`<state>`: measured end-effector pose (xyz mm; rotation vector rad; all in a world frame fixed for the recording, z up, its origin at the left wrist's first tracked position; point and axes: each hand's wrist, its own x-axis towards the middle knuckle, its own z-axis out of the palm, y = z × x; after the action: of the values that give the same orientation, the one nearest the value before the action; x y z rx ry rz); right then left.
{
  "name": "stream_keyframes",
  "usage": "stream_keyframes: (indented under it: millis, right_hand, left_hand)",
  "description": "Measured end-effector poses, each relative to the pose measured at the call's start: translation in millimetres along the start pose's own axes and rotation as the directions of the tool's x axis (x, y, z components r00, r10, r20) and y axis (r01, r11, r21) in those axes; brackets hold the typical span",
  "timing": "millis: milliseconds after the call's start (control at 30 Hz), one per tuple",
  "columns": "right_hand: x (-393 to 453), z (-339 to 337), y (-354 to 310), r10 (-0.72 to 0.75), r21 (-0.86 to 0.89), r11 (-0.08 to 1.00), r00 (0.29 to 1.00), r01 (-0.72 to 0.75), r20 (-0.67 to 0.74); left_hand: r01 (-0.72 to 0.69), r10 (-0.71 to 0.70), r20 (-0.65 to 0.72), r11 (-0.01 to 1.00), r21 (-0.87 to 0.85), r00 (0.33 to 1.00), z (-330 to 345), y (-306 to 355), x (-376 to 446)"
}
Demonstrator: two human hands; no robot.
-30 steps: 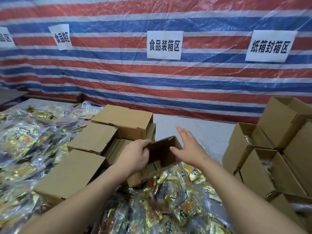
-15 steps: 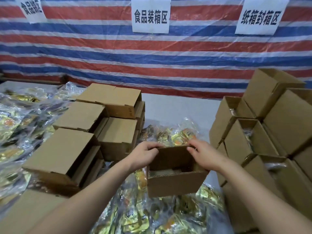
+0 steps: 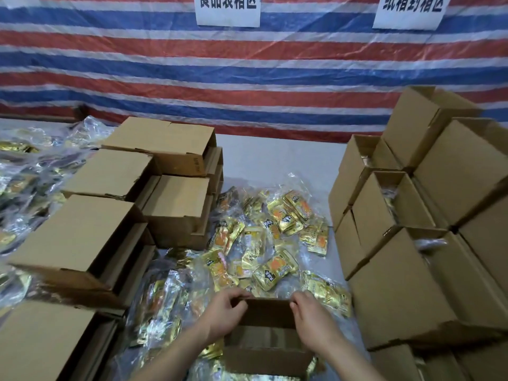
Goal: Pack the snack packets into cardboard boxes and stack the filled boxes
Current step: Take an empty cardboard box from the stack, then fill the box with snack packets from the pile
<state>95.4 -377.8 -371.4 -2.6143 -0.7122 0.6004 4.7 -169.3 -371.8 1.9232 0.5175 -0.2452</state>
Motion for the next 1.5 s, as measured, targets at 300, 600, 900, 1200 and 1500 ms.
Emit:
stream_keyframes:
  millis: [300, 600, 900, 1200, 1500]
  right_hand:
    - [-7.1, 14.7, 6.6, -0.002, 0.030, 1.000, 0.999, 0.003, -0.049]
    - [1.5, -4.7, 11.9, 0.044, 0.123, 0.992, 0.999, -0.040, -0.030]
    - [1.5, 4.1, 20.8, 0.096, 0.181, 0.979, 0.995, -0.096, 0.008]
    - [8.3, -26.1, 67.4, 0.315, 0.350, 0.897, 0.946, -0.271, -0.073]
    - [32.8, -56.6, 95.7, 0.417, 0.482, 0.806, 0.907, -0.343, -0.053]
  left_hand:
    - [0.000, 0.000, -0.001, 0.999, 0.048, 1.000, 10.1, -16.3, 2.5]
    - [-0.160, 0.147, 0.082, 0.970, 0.185, 0.986, -3.9, 25.1, 39.2]
    - [-0.277, 0.167, 0.294, 0.878, 0.389, 0.941, 31.5, 58.2, 85.0]
    - [-0.511, 0.199, 0.471, 0.370, 0.776, 0.859, 104.2, 101.4, 165.5]
    - [-0.588, 0.063, 0.584, 0.103, 0.803, 0.809, 189.5, 70.9, 200.3]
